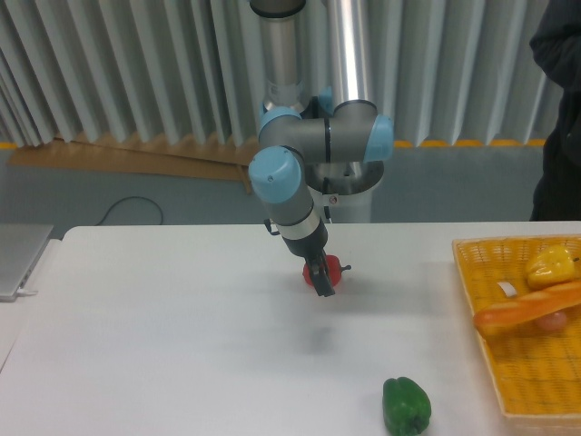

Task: Place the red peppers in a basket

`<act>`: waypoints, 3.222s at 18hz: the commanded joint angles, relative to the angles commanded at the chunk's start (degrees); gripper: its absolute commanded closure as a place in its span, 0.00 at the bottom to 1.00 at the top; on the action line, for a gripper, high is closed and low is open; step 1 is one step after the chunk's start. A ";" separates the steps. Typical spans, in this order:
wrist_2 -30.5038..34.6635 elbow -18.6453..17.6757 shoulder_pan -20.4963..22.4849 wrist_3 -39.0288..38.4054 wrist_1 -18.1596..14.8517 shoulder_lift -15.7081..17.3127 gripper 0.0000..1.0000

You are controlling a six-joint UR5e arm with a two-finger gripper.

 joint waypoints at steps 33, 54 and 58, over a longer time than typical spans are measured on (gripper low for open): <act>0.53 -6.42 1.41 0.62 1.41 2.37 0.00; 1.93 -6.68 0.97 -1.76 3.78 -0.09 0.00; 1.93 -6.60 0.62 -3.43 3.78 0.00 0.00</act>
